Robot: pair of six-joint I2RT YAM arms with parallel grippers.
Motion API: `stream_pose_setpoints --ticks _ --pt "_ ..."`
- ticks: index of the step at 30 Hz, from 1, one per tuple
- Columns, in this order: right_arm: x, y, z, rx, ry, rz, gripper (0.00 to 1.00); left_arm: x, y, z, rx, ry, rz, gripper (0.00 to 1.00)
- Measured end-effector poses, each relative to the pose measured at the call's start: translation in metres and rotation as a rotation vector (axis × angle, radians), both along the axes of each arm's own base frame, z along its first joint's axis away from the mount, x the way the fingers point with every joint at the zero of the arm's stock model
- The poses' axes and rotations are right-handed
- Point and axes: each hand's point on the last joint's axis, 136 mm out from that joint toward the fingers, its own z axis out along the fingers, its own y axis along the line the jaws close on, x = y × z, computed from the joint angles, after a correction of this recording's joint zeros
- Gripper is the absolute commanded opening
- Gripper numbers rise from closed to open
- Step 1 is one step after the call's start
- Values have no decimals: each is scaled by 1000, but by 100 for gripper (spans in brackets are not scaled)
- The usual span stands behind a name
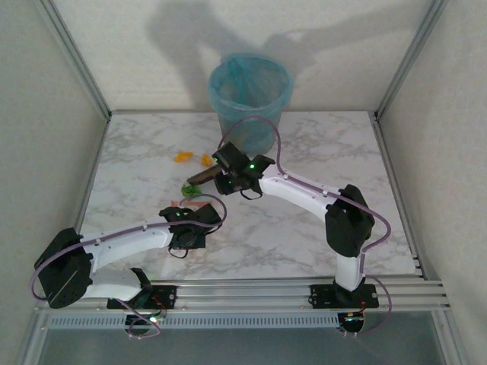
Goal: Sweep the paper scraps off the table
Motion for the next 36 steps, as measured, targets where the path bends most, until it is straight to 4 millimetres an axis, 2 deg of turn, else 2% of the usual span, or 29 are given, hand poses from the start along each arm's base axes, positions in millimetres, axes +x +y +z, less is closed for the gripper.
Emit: stream_pose_setpoints --ticks 10,15,26,36 --pt "-11 2 -4 -37 -19 43 0 1 5 -8 33 30 10 0" --pt "-23 -8 -9 -42 -13 54 0 3 4 -8 36 32 11 0" --pt "-57 -29 -4 5 36 94 0 6 5 -8 37 28 16 0" --pt "-57 -35 7 22 17 64 0 6 5 -8 37 28 16 0"
